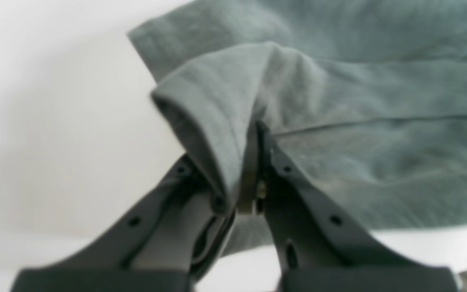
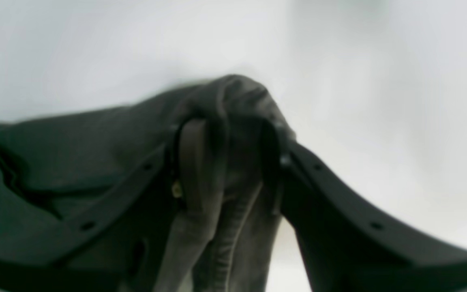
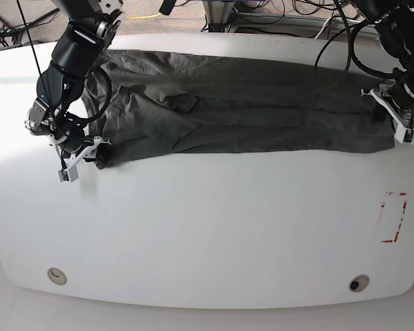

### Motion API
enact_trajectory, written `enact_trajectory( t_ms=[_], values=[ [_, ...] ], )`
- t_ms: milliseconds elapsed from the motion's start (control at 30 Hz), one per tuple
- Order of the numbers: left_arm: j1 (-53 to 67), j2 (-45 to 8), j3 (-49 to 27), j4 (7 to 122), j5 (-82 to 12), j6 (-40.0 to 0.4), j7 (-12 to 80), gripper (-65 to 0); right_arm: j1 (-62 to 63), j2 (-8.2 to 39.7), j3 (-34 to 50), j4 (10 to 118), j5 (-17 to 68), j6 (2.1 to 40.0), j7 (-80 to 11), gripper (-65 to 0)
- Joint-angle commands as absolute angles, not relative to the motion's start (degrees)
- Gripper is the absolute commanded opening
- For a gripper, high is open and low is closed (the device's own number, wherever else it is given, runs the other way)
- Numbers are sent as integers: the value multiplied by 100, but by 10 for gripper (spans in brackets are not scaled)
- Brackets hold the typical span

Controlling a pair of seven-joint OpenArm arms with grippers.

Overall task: Fold the T-shirt properly
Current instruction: 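Move the left gripper inward and grasp the shirt's middle fold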

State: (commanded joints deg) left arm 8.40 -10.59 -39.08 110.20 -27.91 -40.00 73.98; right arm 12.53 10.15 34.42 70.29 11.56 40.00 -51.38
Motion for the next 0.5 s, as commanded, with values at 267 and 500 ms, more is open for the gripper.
enact_trajectory(
  t_ms=[267, 500],
  values=[
    [822, -708, -2659, 11389, -2791, -4000, 7653, -647, 1262, 1007, 3433, 7029, 1156, 4000, -5138, -447],
    [549, -347, -1719, 11354, -2782, -4000, 7670, -646, 1262, 1007, 3433, 7029, 1156, 4000, -5138, -447]
  ],
)
